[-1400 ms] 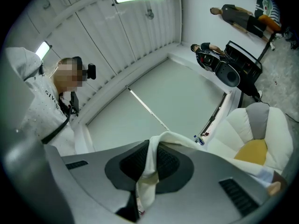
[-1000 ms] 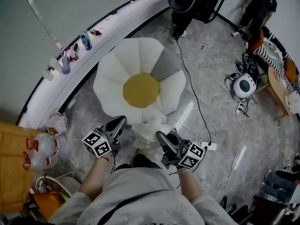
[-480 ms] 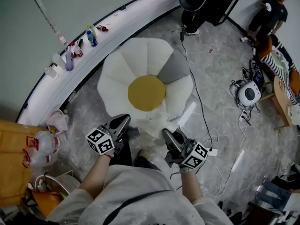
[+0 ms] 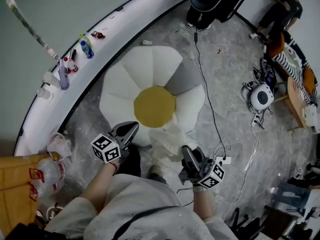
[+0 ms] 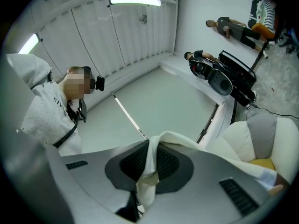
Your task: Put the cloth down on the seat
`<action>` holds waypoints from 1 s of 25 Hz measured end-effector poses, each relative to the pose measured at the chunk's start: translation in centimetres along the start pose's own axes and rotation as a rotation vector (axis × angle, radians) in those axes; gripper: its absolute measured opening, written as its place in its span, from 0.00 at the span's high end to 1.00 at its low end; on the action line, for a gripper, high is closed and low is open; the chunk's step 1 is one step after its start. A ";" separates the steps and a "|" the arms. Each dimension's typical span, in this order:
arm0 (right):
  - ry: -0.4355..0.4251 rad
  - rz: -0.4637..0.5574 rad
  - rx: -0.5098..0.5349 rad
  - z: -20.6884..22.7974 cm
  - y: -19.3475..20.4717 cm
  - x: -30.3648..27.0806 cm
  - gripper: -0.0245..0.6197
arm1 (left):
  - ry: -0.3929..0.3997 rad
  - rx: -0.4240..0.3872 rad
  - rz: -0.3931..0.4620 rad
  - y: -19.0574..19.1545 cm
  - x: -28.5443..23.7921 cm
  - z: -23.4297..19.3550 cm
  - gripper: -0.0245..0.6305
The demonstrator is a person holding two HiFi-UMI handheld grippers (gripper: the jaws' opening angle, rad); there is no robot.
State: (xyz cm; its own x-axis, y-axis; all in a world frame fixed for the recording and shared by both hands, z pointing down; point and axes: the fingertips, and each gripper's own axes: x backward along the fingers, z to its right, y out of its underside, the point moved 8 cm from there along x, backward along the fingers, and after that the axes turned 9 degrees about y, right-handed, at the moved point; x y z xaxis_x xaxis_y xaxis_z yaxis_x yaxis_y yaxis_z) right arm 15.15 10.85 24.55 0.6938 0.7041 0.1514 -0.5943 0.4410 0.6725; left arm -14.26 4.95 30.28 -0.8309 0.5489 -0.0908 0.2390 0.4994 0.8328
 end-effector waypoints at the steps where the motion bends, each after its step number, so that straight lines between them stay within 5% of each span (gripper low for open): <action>1: 0.009 0.010 0.006 0.2 -0.2 -1.0 0.90 | 0.006 0.003 -0.007 -0.6 -0.1 -1.2 0.94; 13: 0.082 0.079 0.065 3.2 -2.7 -12.3 0.90 | 0.094 0.034 -0.068 -4.3 -3.1 -11.1 0.94; 25: 0.033 0.095 0.129 3.2 -4.3 -20.7 0.90 | 0.098 0.047 -0.055 -6.5 -2.2 -17.2 0.94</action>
State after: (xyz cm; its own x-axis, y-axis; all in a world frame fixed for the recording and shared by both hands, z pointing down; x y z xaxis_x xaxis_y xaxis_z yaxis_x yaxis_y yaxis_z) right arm 4.60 -7.41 20.82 0.6216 0.7583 0.1962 -0.5983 0.2980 0.7438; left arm -22.60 -11.04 34.41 -0.8881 0.4527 -0.0801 0.2129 0.5594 0.8011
